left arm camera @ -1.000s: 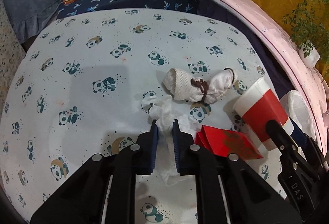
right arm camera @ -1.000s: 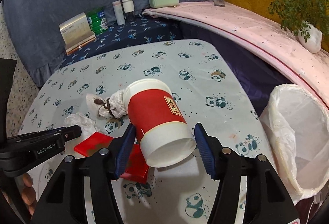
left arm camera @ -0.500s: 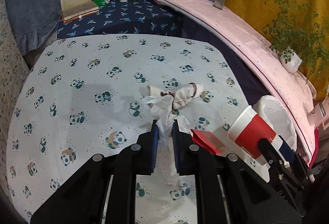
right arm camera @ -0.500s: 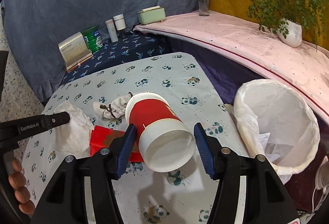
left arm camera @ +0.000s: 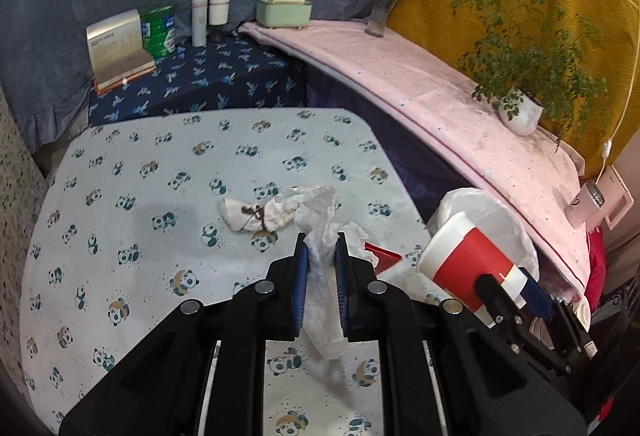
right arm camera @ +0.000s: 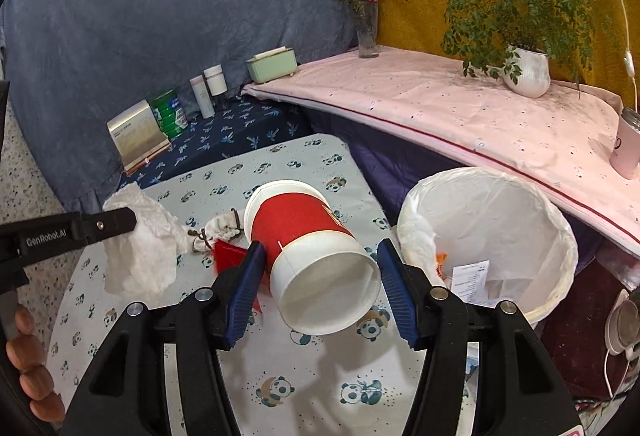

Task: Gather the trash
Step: 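Carry the red cup and white tissue over the white bin and open both grippers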

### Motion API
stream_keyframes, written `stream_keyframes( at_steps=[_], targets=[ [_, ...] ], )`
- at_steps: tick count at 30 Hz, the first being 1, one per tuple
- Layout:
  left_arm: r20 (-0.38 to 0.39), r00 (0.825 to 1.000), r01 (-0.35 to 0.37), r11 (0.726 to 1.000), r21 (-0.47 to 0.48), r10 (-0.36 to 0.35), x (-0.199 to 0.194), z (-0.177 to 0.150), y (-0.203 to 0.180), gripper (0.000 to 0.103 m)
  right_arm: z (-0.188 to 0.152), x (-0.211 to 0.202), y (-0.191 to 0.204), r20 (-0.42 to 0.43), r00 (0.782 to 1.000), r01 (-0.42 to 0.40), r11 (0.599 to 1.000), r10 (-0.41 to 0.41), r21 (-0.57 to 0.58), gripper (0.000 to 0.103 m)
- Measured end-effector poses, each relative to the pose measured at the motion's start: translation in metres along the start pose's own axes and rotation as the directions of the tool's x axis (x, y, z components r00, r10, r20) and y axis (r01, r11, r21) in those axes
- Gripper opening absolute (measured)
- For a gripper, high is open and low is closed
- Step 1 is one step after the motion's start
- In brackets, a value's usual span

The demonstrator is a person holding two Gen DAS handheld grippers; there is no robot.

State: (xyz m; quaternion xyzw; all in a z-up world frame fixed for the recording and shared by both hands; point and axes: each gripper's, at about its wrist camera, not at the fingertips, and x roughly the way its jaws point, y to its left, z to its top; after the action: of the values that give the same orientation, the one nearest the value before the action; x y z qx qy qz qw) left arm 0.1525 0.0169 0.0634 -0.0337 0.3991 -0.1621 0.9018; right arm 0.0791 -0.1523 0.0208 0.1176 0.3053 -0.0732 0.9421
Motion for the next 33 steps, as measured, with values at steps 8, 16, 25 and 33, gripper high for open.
stream_keyframes(
  at_steps=[8, 16, 25, 33],
  targets=[
    [0.031, 0.999, 0.034, 0.999, 0.042, -0.035, -0.016, 0.006, -0.029, 0.012, 0.004, -0.021, -0.018, 0.044, 0.999, 0.01, 1.0, -0.012, 0.027, 0.056],
    [0.014, 0.998, 0.061, 0.993, 0.098, -0.063, -0.008, 0.006, -0.067, 0.012, 0.005, -0.036, -0.041, 0.073, 0.996, 0.039, 0.997, -0.043, 0.062, 0.056],
    [-0.04, 0.994, 0.109, 0.982, 0.152, -0.105, 0.018, 0.004, -0.113, 0.013, 0.006, -0.043, -0.079, 0.081, 0.992, 0.086, 0.99, -0.095, 0.115, 0.056],
    [-0.105, 0.982, 0.176, 0.962, 0.208, -0.157, 0.048, 0.004, -0.161, 0.013, 0.003, -0.045, -0.12, 0.08, 0.985, 0.135, 0.974, -0.151, 0.18, 0.056]
  ],
)
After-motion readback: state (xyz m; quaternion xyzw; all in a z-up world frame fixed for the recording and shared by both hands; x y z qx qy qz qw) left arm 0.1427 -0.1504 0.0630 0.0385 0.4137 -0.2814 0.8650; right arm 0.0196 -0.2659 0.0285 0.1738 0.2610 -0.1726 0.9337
